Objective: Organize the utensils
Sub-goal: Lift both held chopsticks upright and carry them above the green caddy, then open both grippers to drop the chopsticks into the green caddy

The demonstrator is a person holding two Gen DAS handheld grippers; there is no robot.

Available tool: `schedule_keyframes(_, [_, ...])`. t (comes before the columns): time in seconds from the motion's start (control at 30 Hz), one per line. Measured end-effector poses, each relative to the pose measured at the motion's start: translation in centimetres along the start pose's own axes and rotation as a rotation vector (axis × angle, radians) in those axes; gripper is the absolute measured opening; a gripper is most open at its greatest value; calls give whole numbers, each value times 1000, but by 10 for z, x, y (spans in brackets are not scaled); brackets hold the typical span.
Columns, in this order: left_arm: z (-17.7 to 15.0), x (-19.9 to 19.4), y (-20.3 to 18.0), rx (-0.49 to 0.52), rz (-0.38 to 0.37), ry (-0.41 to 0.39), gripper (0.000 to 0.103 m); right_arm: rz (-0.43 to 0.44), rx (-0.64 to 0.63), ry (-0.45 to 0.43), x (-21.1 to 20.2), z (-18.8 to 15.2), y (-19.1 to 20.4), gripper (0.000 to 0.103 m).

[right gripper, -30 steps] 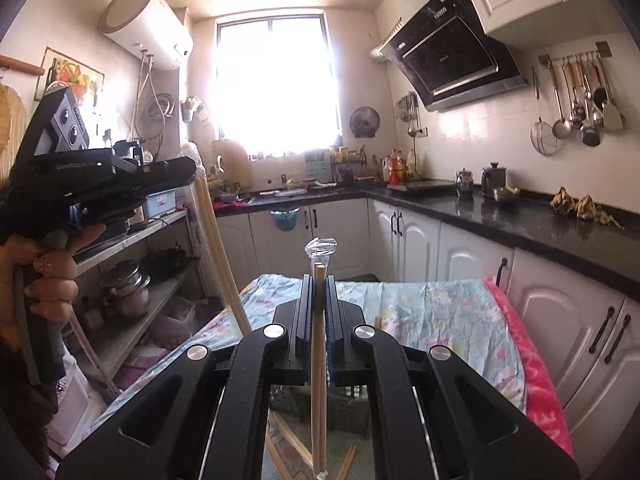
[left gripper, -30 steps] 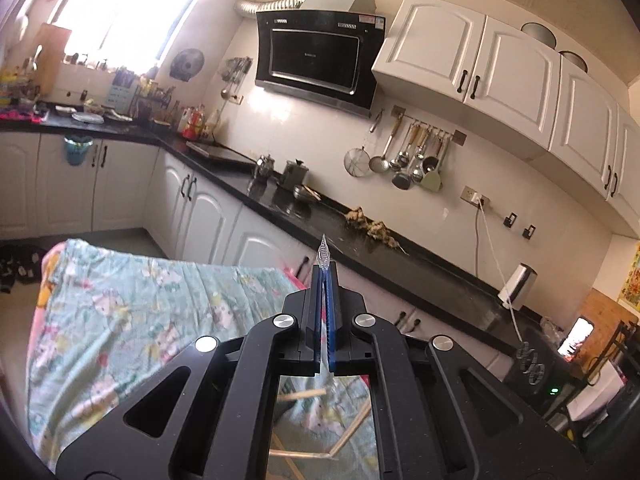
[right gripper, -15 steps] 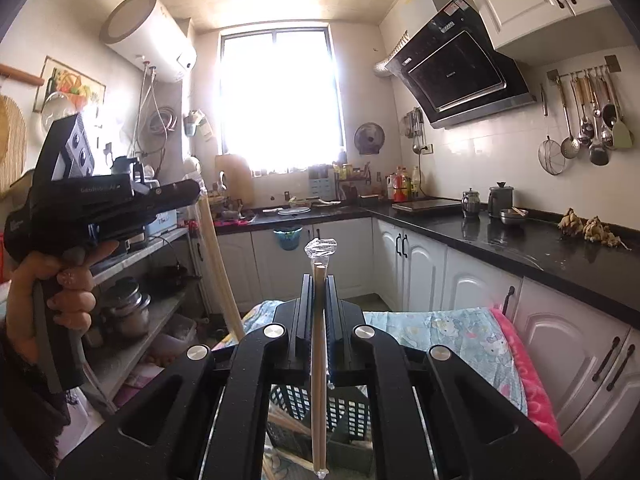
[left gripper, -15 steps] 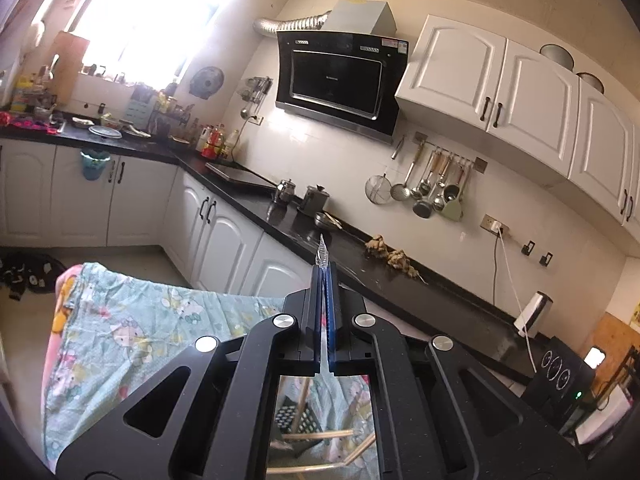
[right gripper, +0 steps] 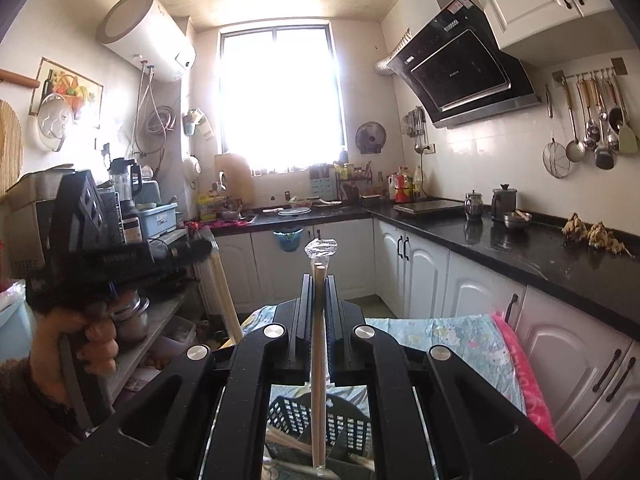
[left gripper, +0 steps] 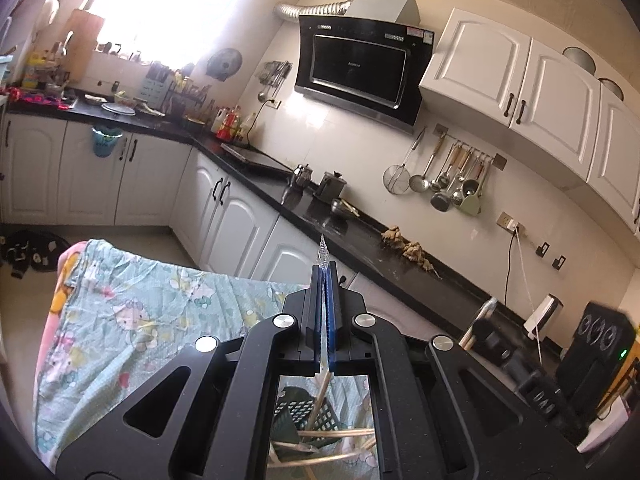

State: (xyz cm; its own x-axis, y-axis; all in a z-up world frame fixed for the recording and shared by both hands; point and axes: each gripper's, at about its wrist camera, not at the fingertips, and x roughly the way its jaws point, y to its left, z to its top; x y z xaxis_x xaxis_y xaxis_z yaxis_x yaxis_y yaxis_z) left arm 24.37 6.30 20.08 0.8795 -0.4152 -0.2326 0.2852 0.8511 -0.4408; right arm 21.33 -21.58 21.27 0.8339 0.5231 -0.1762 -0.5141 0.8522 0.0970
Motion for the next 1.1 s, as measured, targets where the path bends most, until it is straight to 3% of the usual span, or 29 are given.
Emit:
schedule_keyframes(0.3, [-18,20,19,-31,8,28,0,-17,-46,14,23,10,-1,6])
schedule_keyframes(0.9, [-66,46,56,-81,8,86,0,-82,-2,73,77,-65,-22,7])
schedule_keyframes(0.93, [-68,46,57,-79,11,91,0,-84,3,87,79,-67,-23,8])
schedule_keyframes(1.0, [-72,45,58,-74,23,102,0,-92,10,95,79,-72,-23,23])
schedule_keyframes(1.07, [-75,42,58,-62,32,107,2,-92,18,104,78,-75,-24,25])
schedule_keyframes(1.1, [-77,40,57,-51,40,107,9,-94,20,108,76,-76,-24,25])
